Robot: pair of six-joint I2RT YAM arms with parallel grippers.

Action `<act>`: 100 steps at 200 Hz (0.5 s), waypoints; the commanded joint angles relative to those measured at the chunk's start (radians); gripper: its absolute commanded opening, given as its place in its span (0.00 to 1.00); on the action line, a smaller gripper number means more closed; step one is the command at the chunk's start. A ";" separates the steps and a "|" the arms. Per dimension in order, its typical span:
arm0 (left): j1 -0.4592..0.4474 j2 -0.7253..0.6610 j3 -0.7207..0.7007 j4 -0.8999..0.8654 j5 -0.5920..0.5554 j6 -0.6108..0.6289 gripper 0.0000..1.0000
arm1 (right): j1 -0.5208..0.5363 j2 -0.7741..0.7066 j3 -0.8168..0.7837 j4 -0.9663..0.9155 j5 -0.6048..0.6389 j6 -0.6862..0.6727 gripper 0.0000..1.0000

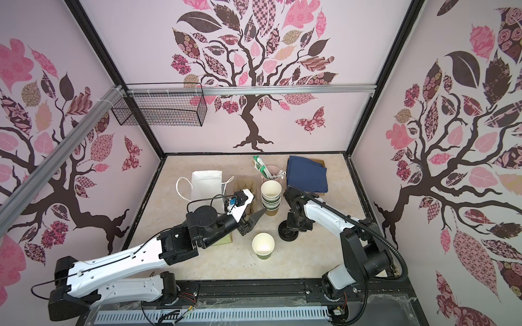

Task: Pack a coffee takeout order
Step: Pick up the lid from the lid.

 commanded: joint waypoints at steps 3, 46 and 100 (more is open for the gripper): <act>0.002 0.001 -0.007 0.020 -0.005 0.020 0.59 | 0.009 0.019 0.039 -0.031 0.010 -0.008 0.19; 0.002 -0.005 -0.014 0.020 -0.008 0.022 0.59 | 0.009 0.006 0.044 -0.033 0.001 -0.011 0.15; 0.002 -0.015 -0.022 0.014 -0.025 0.034 0.60 | 0.008 -0.033 0.037 -0.030 -0.035 -0.007 0.11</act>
